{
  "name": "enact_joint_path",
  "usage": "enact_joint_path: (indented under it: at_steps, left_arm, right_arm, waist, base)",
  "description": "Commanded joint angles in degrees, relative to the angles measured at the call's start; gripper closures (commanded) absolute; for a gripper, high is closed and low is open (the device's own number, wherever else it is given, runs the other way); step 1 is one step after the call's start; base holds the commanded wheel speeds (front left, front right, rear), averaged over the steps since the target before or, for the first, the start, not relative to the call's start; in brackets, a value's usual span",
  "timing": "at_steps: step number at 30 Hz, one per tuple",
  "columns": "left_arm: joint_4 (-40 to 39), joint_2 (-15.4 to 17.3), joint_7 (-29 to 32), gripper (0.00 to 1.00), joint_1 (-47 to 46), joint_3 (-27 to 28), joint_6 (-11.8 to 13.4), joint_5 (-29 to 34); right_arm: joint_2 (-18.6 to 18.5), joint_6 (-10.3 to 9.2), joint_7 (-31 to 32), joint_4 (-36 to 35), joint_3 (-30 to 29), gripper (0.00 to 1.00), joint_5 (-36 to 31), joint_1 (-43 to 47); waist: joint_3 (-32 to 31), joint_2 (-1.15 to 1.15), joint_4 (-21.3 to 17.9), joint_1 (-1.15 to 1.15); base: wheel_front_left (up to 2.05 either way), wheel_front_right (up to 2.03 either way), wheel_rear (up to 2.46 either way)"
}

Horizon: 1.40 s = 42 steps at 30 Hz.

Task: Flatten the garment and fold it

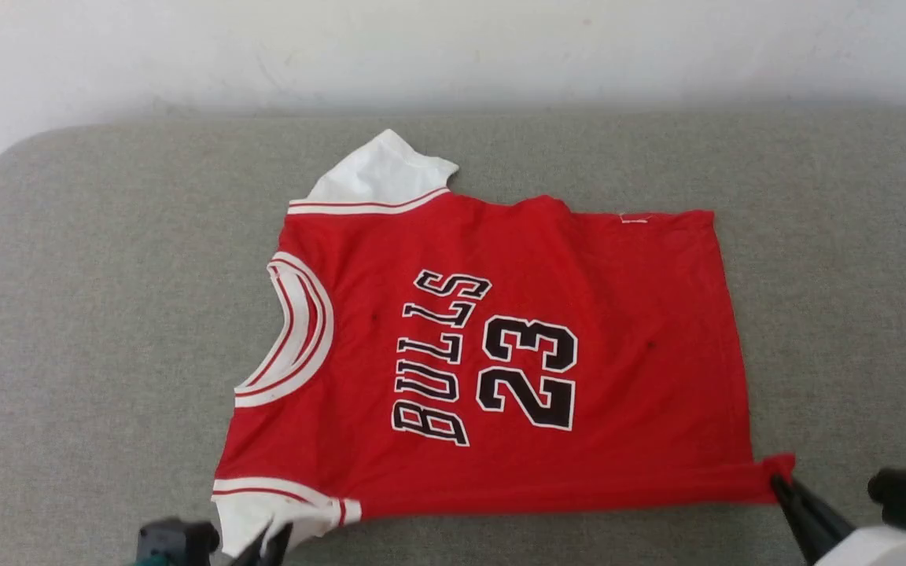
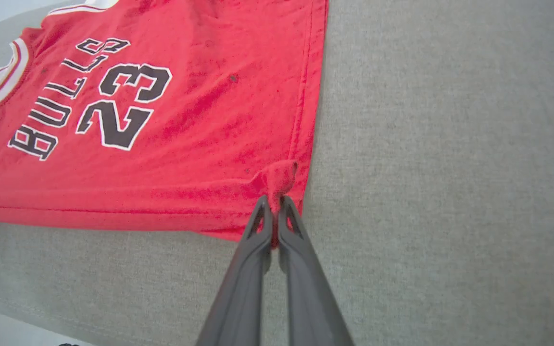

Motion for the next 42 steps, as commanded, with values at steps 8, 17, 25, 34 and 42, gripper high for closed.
enact_joint_path:
  at_steps: [8,17,25,34,42]
  left_arm:
    - [-1.1,6.1,5.4,1.0,-15.3,0.0,-4.6,6.0]
    - [5.3,5.3,8.4,1.0,-36.2,-3.7,-14.2,11.5]
    - [17.0,0.2,6.9,1.0,-42.4,-7.2,-18.2,12.0]
    - [27.7,-3.2,2.7,0.42,-44.1,-8.3,-18.4,12.6]
    - [28.1,-5.8,-2.6,0.0,-42.4,-6.1,-16.6,10.0]
  right_arm:
    - [-1.4,-0.11,-0.1,-1.7,-0.1,1.0,-2.2,-10.7]
    - [-3.0,-0.11,0.5,0.9,2.1,1.0,-4.5,-22.7]
    - [-2.2,-0.11,2.0,8.0,4.5,1.0,-6.0,-28.5]
    - [-1.4,-0.11,0.4,12.9,4.9,0.0,-6.3,-30.0]
    - [-0.4,-0.11,-1.9,12.2,2.4,0.0,-6.3,-28.6]
  waist:
    - [7.2,-0.01,-0.2,0.0]
    - [14.9,-0.01,-1.5,0.0]
    - [18.1,-0.01,-2.6,0.0]
    - [18.9,-0.01,-2.0,0.0]
    - [14.8,-0.01,-0.7,0.0]
  base:
    - [0.0,0.0,0.0]
    - [0.0,0.0,0.0]
    - [0.0,0.0,0.0]
    - [0.0,0.0,0.0]
    - [0.0,0.0,0.0]
